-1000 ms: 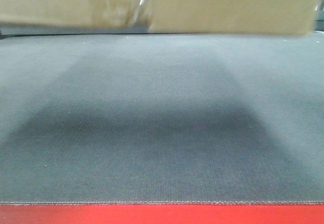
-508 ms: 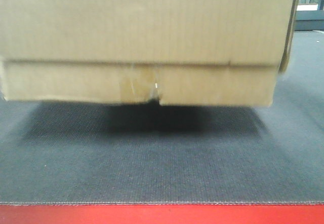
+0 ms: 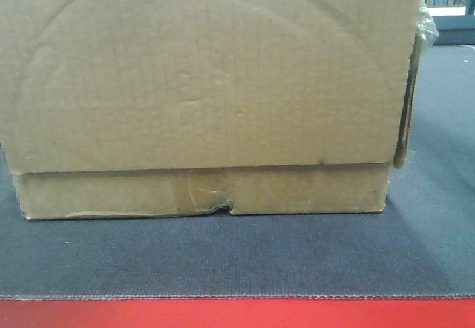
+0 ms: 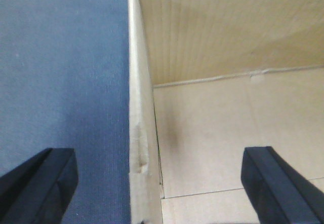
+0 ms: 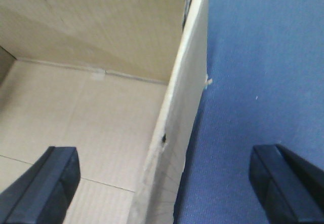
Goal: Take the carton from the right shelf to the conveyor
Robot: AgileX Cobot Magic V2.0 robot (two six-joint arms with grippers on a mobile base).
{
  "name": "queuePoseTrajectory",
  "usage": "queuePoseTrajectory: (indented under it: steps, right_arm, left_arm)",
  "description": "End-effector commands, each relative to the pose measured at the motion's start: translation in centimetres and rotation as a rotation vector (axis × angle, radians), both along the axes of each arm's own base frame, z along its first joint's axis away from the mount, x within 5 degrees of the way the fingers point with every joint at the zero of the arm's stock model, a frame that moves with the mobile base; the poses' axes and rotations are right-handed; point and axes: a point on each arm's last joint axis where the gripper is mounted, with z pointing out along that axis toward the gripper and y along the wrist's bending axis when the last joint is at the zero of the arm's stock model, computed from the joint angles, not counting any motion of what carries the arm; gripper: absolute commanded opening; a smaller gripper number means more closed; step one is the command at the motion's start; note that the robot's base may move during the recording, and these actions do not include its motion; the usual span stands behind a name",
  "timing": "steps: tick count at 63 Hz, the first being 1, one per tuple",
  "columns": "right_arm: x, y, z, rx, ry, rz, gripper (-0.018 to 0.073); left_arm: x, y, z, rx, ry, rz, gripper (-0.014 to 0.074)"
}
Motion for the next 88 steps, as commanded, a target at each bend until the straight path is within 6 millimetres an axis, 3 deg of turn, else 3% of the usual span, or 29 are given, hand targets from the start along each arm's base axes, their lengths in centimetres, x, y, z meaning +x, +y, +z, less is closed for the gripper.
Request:
queuePoseTrajectory:
  steps: [1, 8, 16, 23, 29, 33, 38, 44, 52, 66, 76, 88]
  right_arm:
    - [-1.0, -0.8, 2.5, 0.008, -0.099, -0.009, 0.0563]
    - [-2.4, -1.8, 4.4, 0.024, -0.154, -0.026, 0.0489]
    - [-4.3, -3.8, 6.5, 0.023, -0.195, -0.064, 0.0267]
    - [-5.6, -5.9, 7.2, -0.014, -0.187, -0.116, 0.0055]
    - [-6.4, -7.6, 6.6, -0.051, -0.167, -0.167, -0.0078]
    - [-6.9, -8.6, 5.8, -0.058, -0.151, -0.199, -0.0074]
    - [-7.8, -9.5, 3.6, -0.086, -0.114, -0.228, -0.0075]
    - [-9.0, -9.9, 1.1, -0.114, -0.111, -0.240, -0.0075]
    - [-11.0, -10.2, -3.1, -0.122, -0.096, -0.244, -0.0075]
    - [-15.5, -10.7, -8.1, -0.131, -0.166, -0.251, -0.0075]
    - [-18.7, -11.0, -9.5, -0.123, -0.265, -0.257, -0.0075]
    - [-22.8, -11.3, -8.4, -0.084, -0.448, -0.269, -0.0075]
  left_arm:
    - [-1.7, 0.7, 2.8, -0.009, -0.091, -0.002, 0.0547]
    - [-3.7, 1.6, 5.3, 0.007, -0.170, 0.003, 0.0546]
    - [-6.3, 3.2, 7.7, 0.019, -0.252, 0.031, 0.0480]
    - [-8.3, 5.1, 8.0, 0.026, -0.288, 0.073, 0.0299]
    - [-9.9, 6.8, 6.6, 0.036, -0.281, 0.112, 0.0064]
    - [-11.1, 7.8, 5.6, 0.043, -0.276, 0.141, -0.0041]
    - [-12.6, 8.9, 3.5, 0.048, -0.270, 0.165, 0.0016]
    - [-14.3, 9.5, 1.1, 0.048, -0.290, 0.164, 0.0015]
    - [-16.7, 9.5, -2.2, 0.042, -0.328, 0.131, 0.0015]
    - [-21.0, 9.0, -7.0, 0.007, -0.452, 0.063, 0.0015]
    - [-23.8, 8.9, -8.8, -0.009, -0.554, 0.038, 0.0015]
    - [-26.4, 9.1, -8.7, -0.016, -0.661, 0.039, 0.0015]
